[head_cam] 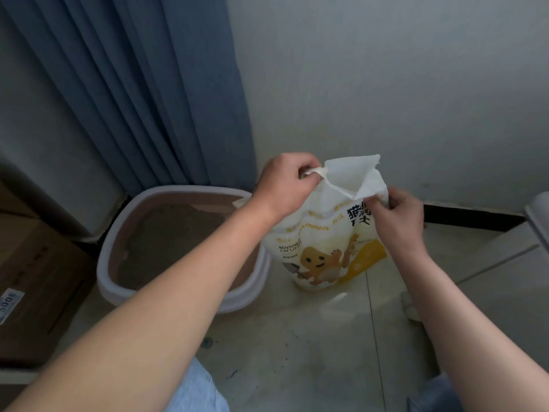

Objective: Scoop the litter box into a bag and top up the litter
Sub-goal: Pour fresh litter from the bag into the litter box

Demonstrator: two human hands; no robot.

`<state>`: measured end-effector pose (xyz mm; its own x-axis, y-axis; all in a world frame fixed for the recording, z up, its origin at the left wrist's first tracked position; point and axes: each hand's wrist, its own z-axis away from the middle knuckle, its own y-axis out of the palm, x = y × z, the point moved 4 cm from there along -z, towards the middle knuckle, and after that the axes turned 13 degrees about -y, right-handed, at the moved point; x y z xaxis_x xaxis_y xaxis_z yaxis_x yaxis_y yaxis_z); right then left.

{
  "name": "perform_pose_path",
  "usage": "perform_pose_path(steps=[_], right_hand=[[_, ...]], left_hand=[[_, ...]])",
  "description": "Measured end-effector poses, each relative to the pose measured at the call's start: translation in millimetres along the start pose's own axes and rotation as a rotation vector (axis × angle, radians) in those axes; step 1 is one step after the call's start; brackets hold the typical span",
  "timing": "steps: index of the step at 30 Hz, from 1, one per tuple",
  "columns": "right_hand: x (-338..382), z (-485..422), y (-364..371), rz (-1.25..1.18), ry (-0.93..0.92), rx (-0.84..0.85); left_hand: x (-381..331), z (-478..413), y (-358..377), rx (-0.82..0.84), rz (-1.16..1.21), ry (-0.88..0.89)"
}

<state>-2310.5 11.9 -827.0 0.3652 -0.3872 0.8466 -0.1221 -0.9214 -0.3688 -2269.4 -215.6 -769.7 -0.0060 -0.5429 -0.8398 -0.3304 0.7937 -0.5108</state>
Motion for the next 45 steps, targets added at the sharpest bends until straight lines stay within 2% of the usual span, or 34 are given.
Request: perform_pose_path(steps=[4, 9, 14, 19, 24, 25, 28, 30, 33, 36, 40, 42, 45], right_hand=[[-4, 1, -7, 0.044, -0.014, 0.002], [-23, 7, -8, 0.165, -0.005, 0.071], [-34, 7, -6, 0.225, 0.013, 0.142], [-42, 7, -2, 0.256, 0.022, 0.166], [-56, 1, -4, 0.227, 0.101, 0.088], [-61, 1, -5, 0.207, 0.126, 0.053], [-75, -3, -7, 0.164, 0.191, -0.033], [-82, -4, -4, 0.166, 0.19, -0.041], [-85, -4, 4, 0.163, 0.173, -0.014], [-94, 3, 11, 0.163, 0.181, 0.032], [-124, 23, 15, 0.243, 0.285, 0.135], [-133, 28, 15, 0.264, 0.303, 0.145], [-136, 25, 16, 0.262, 0.299, 0.126]], left_hand=[[-16, -3, 8, 0.021, -0.064, 0.082], [-9, -2, 24, 0.123, -0.214, 0.084], [10, -6, 24, 0.059, -0.488, 0.18], [45, -3, 17, 0.115, -0.651, 0.074], [66, -1, 1, 0.07, -0.591, -0.214], [76, -1, -2, 0.07, -0.523, -0.293], [99, 4, -2, 0.143, -0.117, -0.597], [109, 9, 13, 0.267, -0.046, -0.695], [121, 18, 48, 0.462, -0.059, -0.704], [129, 22, 76, 0.509, -0.047, -0.714], [128, 36, 112, 0.693, -0.265, -0.591], [127, 37, 126, 0.686, -0.275, -0.528], [118, 28, 137, 0.573, -0.124, -0.416]])
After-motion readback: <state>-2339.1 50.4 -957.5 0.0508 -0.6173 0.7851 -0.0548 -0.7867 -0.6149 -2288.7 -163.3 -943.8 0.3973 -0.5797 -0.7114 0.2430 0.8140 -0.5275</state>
